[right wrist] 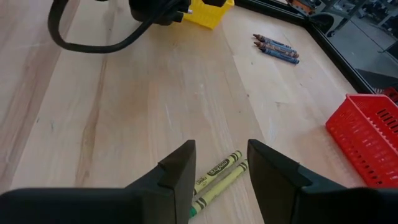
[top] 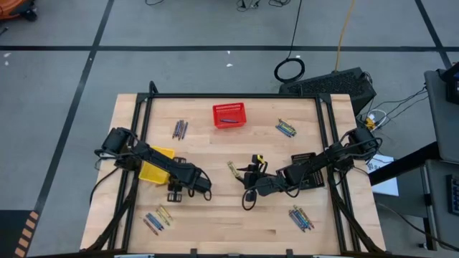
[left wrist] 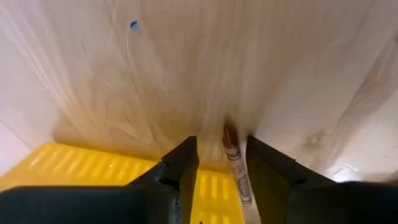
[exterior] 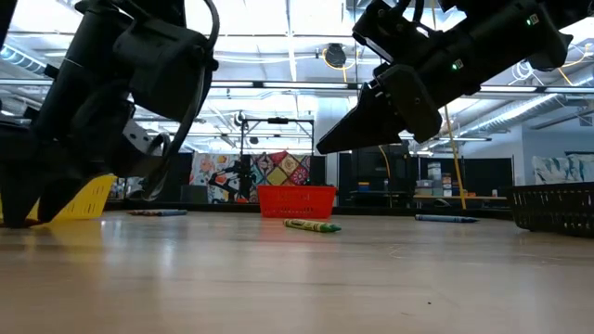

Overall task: Sort crayons
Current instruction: Put the brown crayon into the yellow basket

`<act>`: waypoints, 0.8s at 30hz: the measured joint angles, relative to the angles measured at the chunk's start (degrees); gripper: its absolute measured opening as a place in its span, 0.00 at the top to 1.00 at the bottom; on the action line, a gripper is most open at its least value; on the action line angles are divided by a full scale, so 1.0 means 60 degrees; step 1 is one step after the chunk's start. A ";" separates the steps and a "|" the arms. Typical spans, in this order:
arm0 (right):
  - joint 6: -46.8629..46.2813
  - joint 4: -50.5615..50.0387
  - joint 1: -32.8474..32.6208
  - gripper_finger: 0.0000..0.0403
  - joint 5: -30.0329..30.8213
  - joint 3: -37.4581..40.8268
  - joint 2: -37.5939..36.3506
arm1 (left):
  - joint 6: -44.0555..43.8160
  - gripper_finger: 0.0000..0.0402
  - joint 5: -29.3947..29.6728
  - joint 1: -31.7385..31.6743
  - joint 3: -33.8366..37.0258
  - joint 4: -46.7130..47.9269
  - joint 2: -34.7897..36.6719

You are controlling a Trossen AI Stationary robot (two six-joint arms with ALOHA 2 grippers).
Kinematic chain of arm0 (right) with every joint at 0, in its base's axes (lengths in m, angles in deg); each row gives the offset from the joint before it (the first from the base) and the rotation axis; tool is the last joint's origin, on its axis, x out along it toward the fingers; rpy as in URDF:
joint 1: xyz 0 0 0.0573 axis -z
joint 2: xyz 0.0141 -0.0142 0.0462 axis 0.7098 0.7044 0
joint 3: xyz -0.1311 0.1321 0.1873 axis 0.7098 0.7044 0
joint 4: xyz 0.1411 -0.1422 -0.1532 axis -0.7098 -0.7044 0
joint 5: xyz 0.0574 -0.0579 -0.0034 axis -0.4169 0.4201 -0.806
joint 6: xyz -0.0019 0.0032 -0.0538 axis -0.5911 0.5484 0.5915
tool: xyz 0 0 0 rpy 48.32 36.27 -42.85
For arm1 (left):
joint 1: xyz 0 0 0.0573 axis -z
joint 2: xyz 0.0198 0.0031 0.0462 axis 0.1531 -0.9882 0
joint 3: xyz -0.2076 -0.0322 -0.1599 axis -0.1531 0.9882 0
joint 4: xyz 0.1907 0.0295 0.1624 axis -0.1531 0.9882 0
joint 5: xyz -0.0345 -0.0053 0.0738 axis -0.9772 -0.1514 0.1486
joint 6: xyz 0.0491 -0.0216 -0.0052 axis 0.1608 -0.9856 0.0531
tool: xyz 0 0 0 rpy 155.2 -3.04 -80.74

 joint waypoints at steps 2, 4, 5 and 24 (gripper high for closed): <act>-0.0015 -0.0004 -0.0003 0.68 0.0000 0.0000 0.0000 | -0.0003 0.72 -0.0001 0.0000 0.0000 -0.0140 0.0003; -0.0015 -0.0002 -0.0003 0.68 0.0000 0.0000 0.0000 | -0.0018 0.75 -0.0001 0.0000 -0.0004 -0.0239 0.0003; -0.0015 -0.0004 -0.0003 0.68 0.0000 0.0000 0.0000 | -0.0023 0.76 -0.0001 0.0000 -0.0004 -0.0285 0.0003; -0.0289 -0.3421 -0.0314 0.68 0.0040 0.0004 -0.2331 | -0.0253 1.00 -0.0391 0.0064 -0.0436 -0.1084 0.0051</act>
